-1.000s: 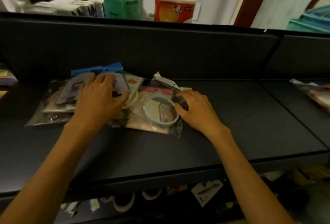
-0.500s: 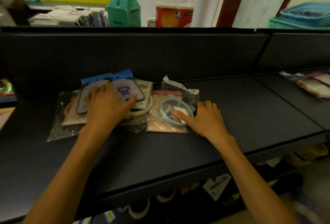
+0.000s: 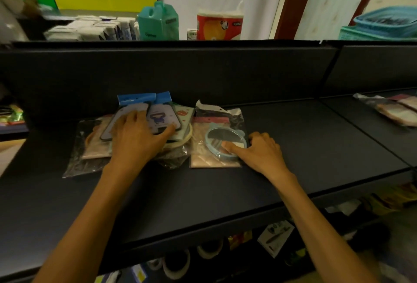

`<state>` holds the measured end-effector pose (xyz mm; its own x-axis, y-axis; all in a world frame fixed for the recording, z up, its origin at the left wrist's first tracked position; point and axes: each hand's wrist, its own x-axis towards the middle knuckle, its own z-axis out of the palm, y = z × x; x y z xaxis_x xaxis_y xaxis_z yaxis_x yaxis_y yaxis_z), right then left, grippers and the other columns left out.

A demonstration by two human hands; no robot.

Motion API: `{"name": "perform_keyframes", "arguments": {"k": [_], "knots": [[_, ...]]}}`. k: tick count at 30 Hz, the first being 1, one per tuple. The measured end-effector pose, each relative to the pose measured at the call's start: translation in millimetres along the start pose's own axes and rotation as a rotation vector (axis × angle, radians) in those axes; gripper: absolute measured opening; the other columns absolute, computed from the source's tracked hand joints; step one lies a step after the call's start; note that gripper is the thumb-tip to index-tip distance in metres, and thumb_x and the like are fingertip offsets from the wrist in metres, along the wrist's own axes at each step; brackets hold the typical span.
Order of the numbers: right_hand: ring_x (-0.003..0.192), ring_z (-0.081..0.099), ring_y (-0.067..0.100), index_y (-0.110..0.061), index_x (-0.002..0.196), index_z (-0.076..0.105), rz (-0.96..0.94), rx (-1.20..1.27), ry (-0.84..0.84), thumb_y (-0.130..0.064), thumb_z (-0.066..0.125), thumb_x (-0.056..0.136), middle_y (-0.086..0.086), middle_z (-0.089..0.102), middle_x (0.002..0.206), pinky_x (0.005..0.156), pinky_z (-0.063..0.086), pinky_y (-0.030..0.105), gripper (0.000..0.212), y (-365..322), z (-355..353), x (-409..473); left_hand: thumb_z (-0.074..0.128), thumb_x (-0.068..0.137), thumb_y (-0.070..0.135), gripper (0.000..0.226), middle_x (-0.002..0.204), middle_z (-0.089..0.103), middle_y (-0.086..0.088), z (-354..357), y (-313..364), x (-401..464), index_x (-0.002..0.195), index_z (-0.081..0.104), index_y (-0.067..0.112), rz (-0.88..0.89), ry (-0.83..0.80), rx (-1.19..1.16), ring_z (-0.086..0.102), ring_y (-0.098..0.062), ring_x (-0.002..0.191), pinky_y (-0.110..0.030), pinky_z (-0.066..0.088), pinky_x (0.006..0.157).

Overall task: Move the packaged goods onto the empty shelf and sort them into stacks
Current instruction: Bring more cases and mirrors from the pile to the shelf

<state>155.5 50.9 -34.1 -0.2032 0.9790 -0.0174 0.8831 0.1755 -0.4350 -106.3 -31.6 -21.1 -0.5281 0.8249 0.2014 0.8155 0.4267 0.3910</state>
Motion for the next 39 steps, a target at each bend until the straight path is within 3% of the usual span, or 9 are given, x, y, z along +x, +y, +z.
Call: {"name": "perform_keyframes", "arguments": {"k": [4,7,11,16,23,27,30,36,39], "knots": [[0.118,0.049,0.027,-0.012,0.126,0.051,-0.005,0.060,-0.020,-0.083,0.056,0.062,0.010,0.050,0.129,0.100,0.041,0.045,0.096,-1.4,2.7,4.0,0.028,0.082,0.078,0.079,0.154,0.015,-0.017,-1.9,-12.0,0.6,0.146,0.019,0.034,-0.060,-0.056,0.019,0.015,-0.043,0.139,-0.062,0.009,0.112],[0.109,0.054,0.024,-0.013,0.120,0.053,-0.012,0.133,-0.019,-0.080,0.062,0.059,0.007,0.054,0.122,0.092,0.047,0.044,0.090,-0.2,5.0,7.4,0.023,0.092,0.059,0.057,0.152,0.024,-0.018,-2.2,-19.0,1.5,0.144,0.026,0.034,-0.049,-0.035,-0.004,0.023,-0.043,0.136,-0.060,0.017,0.111],[0.100,0.057,0.019,-0.016,0.116,0.050,-0.025,0.290,0.008,-0.065,0.074,0.062,0.000,0.057,0.112,0.081,0.050,0.036,0.077,0.5,6.7,7.6,0.034,0.093,0.051,0.051,0.150,0.031,-0.013,-6.5,-22.5,-1.8,0.142,0.033,0.035,-0.028,0.002,0.067,0.027,-0.041,0.134,-0.060,0.018,0.110],[0.094,0.056,0.014,-0.020,0.112,0.046,-0.042,0.434,0.023,-0.050,0.081,0.065,-0.003,0.055,0.109,0.074,0.047,0.027,0.065,-0.8,5.4,8.9,0.048,0.085,0.063,0.061,0.145,0.040,-0.010,-16.7,-28.1,-6.0,0.137,0.044,0.031,0.019,0.017,-0.056,0.034,-0.037,0.131,-0.055,0.029,0.108],[0.098,0.055,0.015,-0.014,0.122,0.047,-0.044,0.525,0.057,-0.042,0.083,0.066,-0.001,0.054,0.111,0.077,0.047,0.027,0.072,-4.8,6.1,9.9,0.031,0.078,0.076,0.067,0.141,0.043,-0.008,-21.1,-45.4,-5.4,0.134,0.042,0.040,-0.030,-0.039,-0.176,0.046,-0.032,0.122,-0.053,0.039,0.101],[0.097,0.055,0.014,-0.013,0.124,0.044,-0.053,0.570,0.078,-0.035,0.084,0.068,-0.001,0.053,0.110,0.072,0.044,0.024,0.072,-6.1,6.3,6.4,0.049,0.078,0.069,0.071,0.134,0.050,-0.009,-25.5,-46.4,-4.9,0.138,0.039,0.031,-0.092,-0.027,-0.171,0.049,-0.032,0.118,-0.053,0.040,0.099],[0.099,0.055,0.017,-0.013,0.125,0.043,-0.064,0.613,0.116,-0.032,0.085,0.067,0.000,0.054,0.113,0.075,0.045,0.027,0.074,-5.8,7.8,3.1,0.063,0.061,0.072,0.086,0.131,0.051,-0.005,-29.2,-46.7,-4.3,0.134,0.038,0.034,-0.167,-0.039,-0.356,0.052,-0.027,0.114,-0.051,0.045,0.094],[0.104,0.057,0.018,-0.017,0.119,0.043,-0.119,0.720,0.203,-0.022,0.083,0.070,0.001,0.054,0.116,0.078,0.054,0.036,0.064,-7.7,6.0,-1.6,0.084,0.063,0.031,0.101,0.143,0.044,-0.003,-31.5,-49.1,-2.6,0.146,0.028,0.025,-0.255,0.023,-0.678,0.047,-0.026,0.125,-0.044,0.042,0.098],[0.098,0.062,0.020,-0.021,0.119,0.042,-0.119,0.796,0.200,-0.019,0.077,0.078,0.001,0.055,0.119,0.054,0.055,0.029,0.054,-7.7,4.7,-5.1,0.084,0.063,0.029,0.103,0.145,0.043,-0.003,-33.2,-50.4,-1.1,0.148,0.024,0.025,-0.274,0.020,-0.731,0.045,-0.027,0.128,-0.048,0.039,0.103]]}}
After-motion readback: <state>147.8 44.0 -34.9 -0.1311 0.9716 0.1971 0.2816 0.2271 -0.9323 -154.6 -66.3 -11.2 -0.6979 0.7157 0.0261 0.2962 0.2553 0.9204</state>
